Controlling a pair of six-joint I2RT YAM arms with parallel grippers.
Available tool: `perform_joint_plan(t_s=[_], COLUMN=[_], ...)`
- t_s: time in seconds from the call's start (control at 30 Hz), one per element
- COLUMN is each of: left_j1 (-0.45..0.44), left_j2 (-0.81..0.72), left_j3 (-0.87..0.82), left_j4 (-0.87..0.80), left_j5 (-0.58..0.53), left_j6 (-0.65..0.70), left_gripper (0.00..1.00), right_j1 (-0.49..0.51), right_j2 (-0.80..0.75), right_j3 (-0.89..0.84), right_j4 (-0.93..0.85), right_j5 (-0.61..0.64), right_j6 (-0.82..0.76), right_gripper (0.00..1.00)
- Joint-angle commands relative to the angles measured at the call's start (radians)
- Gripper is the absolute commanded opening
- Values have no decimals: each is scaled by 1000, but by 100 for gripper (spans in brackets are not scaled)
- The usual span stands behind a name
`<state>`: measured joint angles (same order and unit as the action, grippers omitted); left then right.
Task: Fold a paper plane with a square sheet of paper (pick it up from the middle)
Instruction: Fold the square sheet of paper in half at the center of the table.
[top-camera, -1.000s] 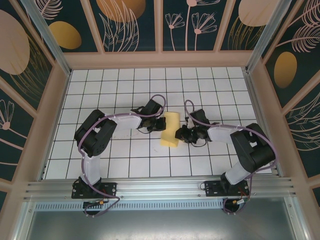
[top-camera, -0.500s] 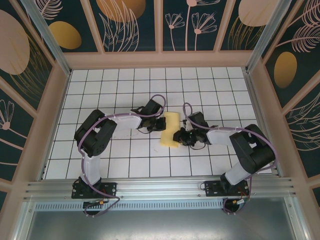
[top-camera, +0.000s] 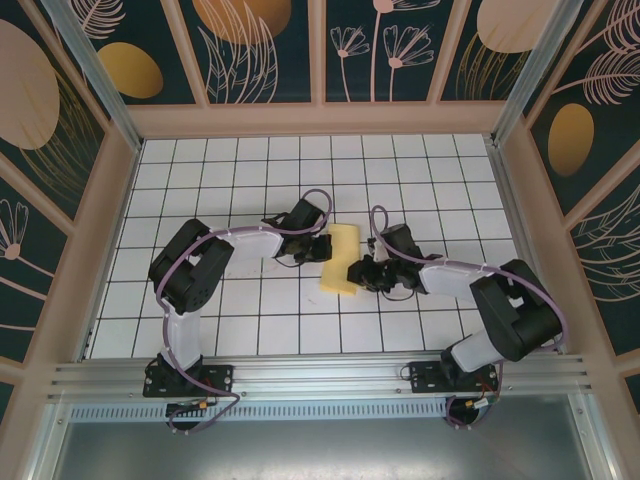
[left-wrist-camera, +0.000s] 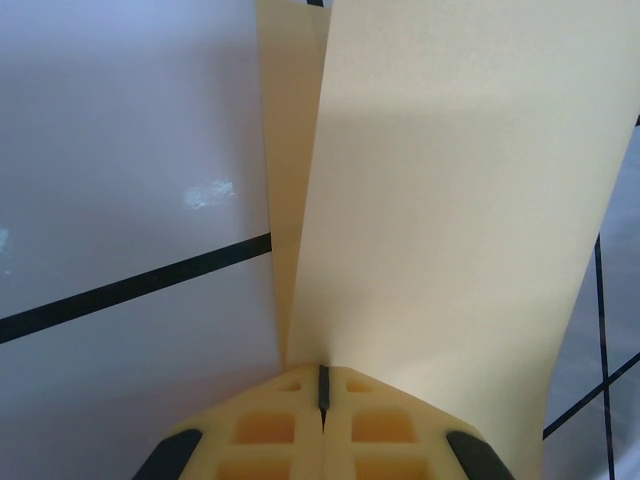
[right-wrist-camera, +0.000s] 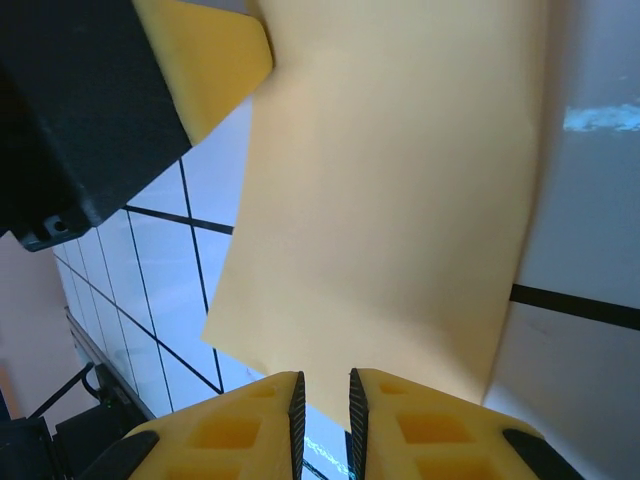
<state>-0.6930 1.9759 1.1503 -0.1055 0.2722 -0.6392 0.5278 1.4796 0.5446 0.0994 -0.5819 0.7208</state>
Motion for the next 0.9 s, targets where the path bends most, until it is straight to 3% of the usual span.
perform_joint_plan(t_s=[0.0,0.4,0.6,0.87], left_j1=[-5,-4,-4,-4], left_j2=[50,39,39,41], left_j3=[-41,-56,-55,-54], left_j4=[-89,-87,-86,-85], left_j5=[-51,-53,-53,-48], left_j6=[19,18,19,22], left_gripper=[0,0,0,0], right_j1=[14,51,55,43], right_j2=[6,-7,-34,47], right_j3=[-36,22,24,-38], right_j4=[23,-125,-79,-39], right_j5=[-38,71,43,54], right_j6=[30,11,19,27], right_gripper=[23,23,23,23])
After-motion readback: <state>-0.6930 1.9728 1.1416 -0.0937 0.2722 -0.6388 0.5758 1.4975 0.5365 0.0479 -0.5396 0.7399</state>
